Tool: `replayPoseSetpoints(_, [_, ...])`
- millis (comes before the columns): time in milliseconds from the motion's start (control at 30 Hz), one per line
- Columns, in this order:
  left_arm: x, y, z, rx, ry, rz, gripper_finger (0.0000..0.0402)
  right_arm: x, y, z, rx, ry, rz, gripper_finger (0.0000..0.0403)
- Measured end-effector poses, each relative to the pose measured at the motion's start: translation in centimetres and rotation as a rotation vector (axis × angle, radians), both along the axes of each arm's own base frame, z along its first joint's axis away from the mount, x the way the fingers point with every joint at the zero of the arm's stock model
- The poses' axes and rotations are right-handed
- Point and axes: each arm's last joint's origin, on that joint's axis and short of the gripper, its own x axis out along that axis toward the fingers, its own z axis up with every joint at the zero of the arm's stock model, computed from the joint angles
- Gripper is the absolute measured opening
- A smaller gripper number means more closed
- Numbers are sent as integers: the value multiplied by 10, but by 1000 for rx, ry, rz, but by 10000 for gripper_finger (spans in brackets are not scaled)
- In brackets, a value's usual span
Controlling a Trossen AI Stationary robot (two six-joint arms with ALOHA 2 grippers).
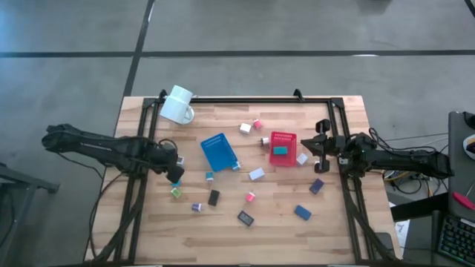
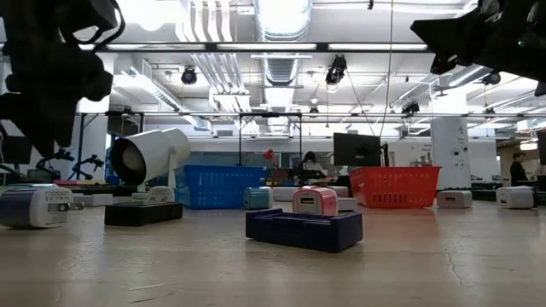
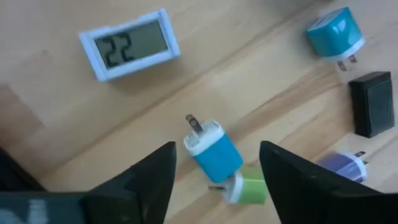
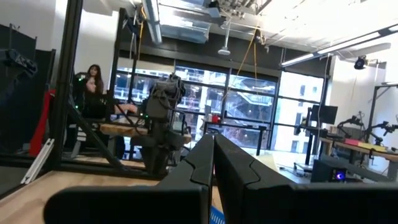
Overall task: Pick & Place Office items
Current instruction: Put the left blue charger adapter into the blue bin
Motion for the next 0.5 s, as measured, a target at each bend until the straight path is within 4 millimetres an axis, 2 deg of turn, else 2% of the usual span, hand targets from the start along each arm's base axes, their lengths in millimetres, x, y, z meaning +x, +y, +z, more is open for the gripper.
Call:
replayPoseSetpoints(200, [-5,-4,-12,-94,55,41,272,0,0,0,-3,0,-1,8])
replayPoseSetpoints(500, [-1,-7,-33,-151,67,73,275,0,0,0,6,-1,2,8])
